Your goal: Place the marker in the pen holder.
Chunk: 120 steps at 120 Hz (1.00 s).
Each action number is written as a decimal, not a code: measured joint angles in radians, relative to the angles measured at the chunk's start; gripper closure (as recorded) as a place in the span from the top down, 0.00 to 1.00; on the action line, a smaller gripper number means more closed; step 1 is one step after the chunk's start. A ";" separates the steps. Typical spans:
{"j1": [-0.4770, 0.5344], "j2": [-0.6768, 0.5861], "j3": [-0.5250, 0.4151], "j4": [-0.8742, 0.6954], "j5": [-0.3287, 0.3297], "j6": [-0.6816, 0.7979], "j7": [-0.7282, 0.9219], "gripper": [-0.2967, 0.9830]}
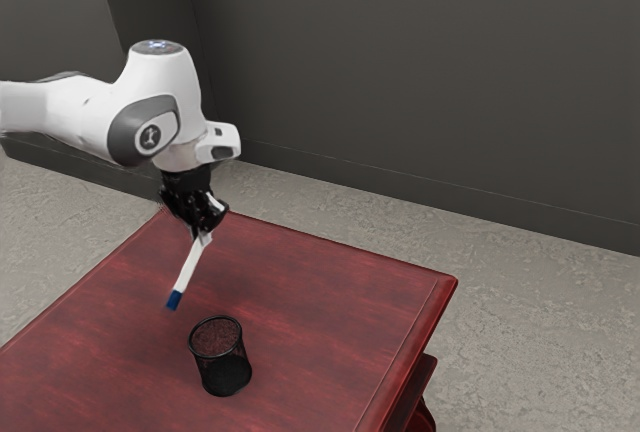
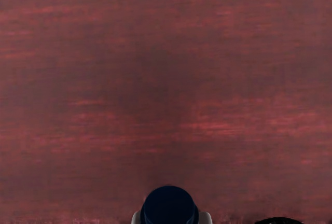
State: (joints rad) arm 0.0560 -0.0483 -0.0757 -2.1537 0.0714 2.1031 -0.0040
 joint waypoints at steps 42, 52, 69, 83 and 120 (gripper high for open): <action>-0.160 -0.019 -0.073 0.061 0.000 -0.126 -0.060 0.19; -0.143 -0.012 -0.075 0.065 -0.001 -0.129 -0.071 0.19; -0.134 0.022 -0.075 0.049 -0.004 -0.102 -0.087 0.19; -0.133 0.025 -0.076 0.037 -0.006 -0.087 -0.098 0.20; -0.108 -0.059 -0.077 -0.049 -0.055 -0.092 -0.111 0.52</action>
State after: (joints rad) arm -0.0518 -0.1069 -0.1530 -2.2030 0.0165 2.0109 -0.1147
